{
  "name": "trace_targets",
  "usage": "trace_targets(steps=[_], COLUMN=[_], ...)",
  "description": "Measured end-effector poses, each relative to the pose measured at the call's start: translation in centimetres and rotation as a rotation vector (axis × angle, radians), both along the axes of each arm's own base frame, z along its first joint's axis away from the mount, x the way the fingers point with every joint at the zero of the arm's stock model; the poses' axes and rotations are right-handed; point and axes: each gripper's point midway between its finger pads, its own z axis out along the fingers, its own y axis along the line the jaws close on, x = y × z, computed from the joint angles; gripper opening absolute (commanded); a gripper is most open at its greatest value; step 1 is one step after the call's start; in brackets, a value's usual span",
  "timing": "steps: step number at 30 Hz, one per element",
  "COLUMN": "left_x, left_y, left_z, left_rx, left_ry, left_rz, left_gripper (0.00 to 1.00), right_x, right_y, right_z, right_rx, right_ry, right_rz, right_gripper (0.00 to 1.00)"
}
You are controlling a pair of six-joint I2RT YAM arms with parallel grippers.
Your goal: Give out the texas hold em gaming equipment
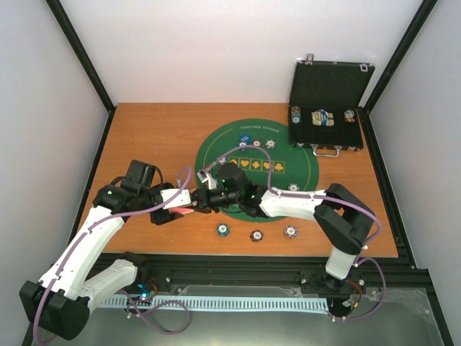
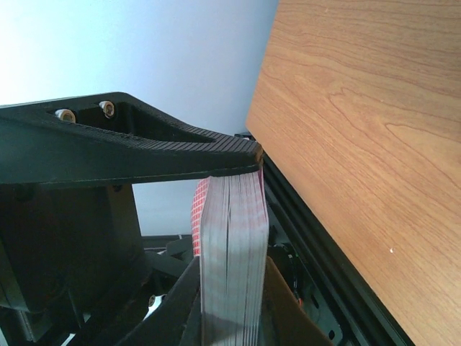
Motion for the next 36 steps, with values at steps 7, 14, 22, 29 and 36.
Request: trace_targets(steps=[7, 14, 22, 29, 36], left_x=[0.0, 0.0, -0.2, -0.7, -0.8], left_y=[0.1, 0.1, 0.0, 0.1, 0.3], left_z=[0.0, 0.0, 0.0, -0.3, -0.5], left_rx=[0.005, 0.003, 0.005, 0.019, 0.030], left_ry=[0.001, -0.004, -0.005, 0.005, 0.010], left_rz=[0.003, 0.003, -0.021, -0.040, -0.045], left_gripper=[0.64, 0.51, 0.42, 0.42, 0.41], right_x=[0.1, 0.1, 0.3, 0.4, 0.3], right_y=[0.1, 0.1, -0.4, -0.6, -0.2], right_z=[0.0, 0.1, -0.8, -1.6, -1.6], right_rx=[-0.034, -0.060, -0.113, -0.151, -0.135], right_ry=[-0.026, -0.045, -0.077, -0.081, -0.065], right_rz=[0.003, 0.001, -0.005, 0.002, 0.016], right_gripper=[0.03, 0.10, 0.49, 0.61, 0.57])
